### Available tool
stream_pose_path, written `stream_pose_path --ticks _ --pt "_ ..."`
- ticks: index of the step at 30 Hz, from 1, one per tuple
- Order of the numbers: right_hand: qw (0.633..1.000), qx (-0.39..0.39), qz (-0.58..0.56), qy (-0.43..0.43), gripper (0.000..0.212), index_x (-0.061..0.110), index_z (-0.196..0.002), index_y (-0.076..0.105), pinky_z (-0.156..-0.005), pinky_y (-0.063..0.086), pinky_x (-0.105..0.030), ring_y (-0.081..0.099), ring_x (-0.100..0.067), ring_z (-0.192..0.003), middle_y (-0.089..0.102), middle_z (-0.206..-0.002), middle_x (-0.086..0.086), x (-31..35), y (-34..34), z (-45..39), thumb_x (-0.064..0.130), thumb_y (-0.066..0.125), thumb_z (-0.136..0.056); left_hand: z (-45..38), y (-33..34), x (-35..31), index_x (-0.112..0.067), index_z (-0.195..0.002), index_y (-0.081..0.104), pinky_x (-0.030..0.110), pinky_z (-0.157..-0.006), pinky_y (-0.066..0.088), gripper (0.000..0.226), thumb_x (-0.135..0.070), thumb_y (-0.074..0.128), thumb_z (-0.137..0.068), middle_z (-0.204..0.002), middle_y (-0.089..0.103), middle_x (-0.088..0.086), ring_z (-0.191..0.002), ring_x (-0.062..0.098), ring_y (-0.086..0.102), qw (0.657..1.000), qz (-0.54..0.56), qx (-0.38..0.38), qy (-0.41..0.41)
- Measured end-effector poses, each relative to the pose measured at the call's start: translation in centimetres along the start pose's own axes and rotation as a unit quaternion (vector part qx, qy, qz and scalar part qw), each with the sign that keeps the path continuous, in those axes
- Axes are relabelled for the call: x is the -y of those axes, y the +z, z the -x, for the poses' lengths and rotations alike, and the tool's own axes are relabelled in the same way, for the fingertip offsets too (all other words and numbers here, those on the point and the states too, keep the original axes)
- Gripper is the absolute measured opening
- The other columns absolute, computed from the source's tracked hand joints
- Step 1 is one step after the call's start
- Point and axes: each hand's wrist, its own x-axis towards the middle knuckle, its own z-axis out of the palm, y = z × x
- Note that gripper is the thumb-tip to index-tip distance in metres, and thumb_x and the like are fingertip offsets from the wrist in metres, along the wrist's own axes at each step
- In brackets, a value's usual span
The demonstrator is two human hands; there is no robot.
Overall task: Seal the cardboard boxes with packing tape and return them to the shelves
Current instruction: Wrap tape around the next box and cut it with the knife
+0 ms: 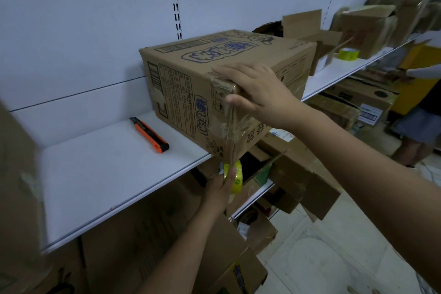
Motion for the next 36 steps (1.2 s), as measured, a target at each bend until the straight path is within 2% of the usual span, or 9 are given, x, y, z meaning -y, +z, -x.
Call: stream_pose_path --ticks 3,8,13,17,19,21,25,29,36 --pt "0.999 -0.041 -0.03 -0.001 0.052 0.022 -0.151 0.04 -0.106 0.024 -0.031 0.043 -0.016 -0.129 0.049 -0.145 0.002 -0.1 0.7 0.6 0.042 0.024 -0.105 -0.4 -0.8 -1.7 -0.021 -0.128 0.052 0.015 -0.077 0.04 0.035 -0.045 0.041 -0.104 -0.102 0.056 -0.007 -0.092 0.003 0.052 0.999 0.023 0.038 -0.032" --pt "0.991 -0.127 -0.045 0.005 0.05 0.016 -0.142 0.052 -0.118 0.02 -0.039 0.041 -0.02 -0.138 0.05 -0.146 0.0 0.5 2.5 0.4 0.038 0.025 -0.106 0.3 -4.1 -2.6 -0.02 -0.125 0.058 0.033 -0.095 0.047 0.066 -0.073 0.048 -0.087 -0.122 0.062 0.004 -0.108 0.017 0.058 0.989 -0.116 0.091 -0.024" --pt "0.98 -0.184 -0.065 0.022 0.044 0.011 -0.147 0.045 -0.122 0.015 -0.048 0.028 -0.019 -0.148 0.041 -0.155 -0.004 1.0 3.7 0.9 0.021 0.033 -0.106 2.7 -7.3 -5.1 -0.006 -0.119 0.064 0.027 -0.077 0.047 0.052 -0.051 0.051 -0.098 -0.108 0.066 0.006 -0.096 0.016 0.061 0.946 -0.303 0.112 -0.021" --pt "0.973 -0.208 -0.084 0.05 0.044 0.008 -0.147 0.044 -0.123 0.015 -0.049 0.026 -0.02 -0.149 0.042 -0.154 -0.005 1.5 4.3 1.7 0.018 0.037 -0.105 6.0 -7.8 -10.7 -0.011 -0.098 0.068 0.04 -0.073 0.056 0.03 -0.029 0.044 -0.103 -0.084 0.07 0.003 -0.076 0.018 0.066 0.945 -0.265 -0.123 0.148" --pt "0.97 -0.221 -0.081 0.066 0.044 0.007 -0.147 0.044 -0.122 0.017 -0.05 0.028 -0.021 -0.148 0.044 -0.152 -0.007 1.8 4.6 1.8 0.017 0.037 -0.105 6.4 -7.7 -13.5 -0.016 -0.104 0.066 0.029 -0.071 0.052 0.027 -0.022 0.041 -0.102 -0.094 0.067 -0.002 -0.083 0.014 0.063 0.863 -0.241 -0.321 0.308" --pt "0.965 -0.236 -0.083 0.074 0.044 0.005 -0.148 0.043 -0.121 0.02 -0.051 0.03 -0.021 -0.147 0.046 -0.15 -0.009 2.1 4.7 1.7 0.016 0.037 -0.105 5.0 -7.4 -15.3 -0.009 -0.122 0.062 0.027 -0.09 0.047 0.032 -0.017 0.039 -0.101 -0.119 0.062 0.006 -0.11 0.018 0.058 0.799 -0.207 -0.386 0.412" --pt "0.965 -0.235 -0.096 0.07 0.046 -0.001 -0.15 0.035 -0.12 0.024 -0.051 0.03 -0.023 -0.147 0.039 -0.155 -0.013 2.0 4.6 1.8 0.008 0.038 -0.105 -0.3 -7.0 -15.5 -0.004 -0.145 0.046 0.038 -0.117 0.03 0.051 -0.03 0.024 -0.107 -0.151 0.044 0.013 -0.142 0.025 0.039 0.781 -0.286 -0.345 0.434" --pt "0.965 -0.223 -0.115 0.082 0.052 -0.006 -0.153 0.023 -0.125 0.015 -0.04 0.017 -0.028 -0.152 0.021 -0.162 -0.018 2.0 5.2 2.7 0.008 0.037 -0.105 -3.6 -8.1 -14.2 -0.006 -0.127 0.059 0.049 -0.107 0.037 0.059 -0.04 0.016 -0.107 -0.127 0.059 0.014 -0.121 0.031 0.051 0.754 -0.31 -0.323 0.481" --pt "0.953 -0.243 -0.128 0.126 0.071 -0.001 -0.156 0.013 -0.125 0.013 -0.044 0.005 -0.025 -0.154 0.009 -0.165 -0.01 3.6 6.8 2.7 0.048 0.02 -0.105 -5.2 -9.6 -14.6 -0.009 -0.118 0.064 0.038 -0.096 0.037 0.056 -0.043 0.021 -0.105 -0.115 0.062 0.008 -0.104 0.031 0.055 0.747 -0.297 -0.291 0.52"
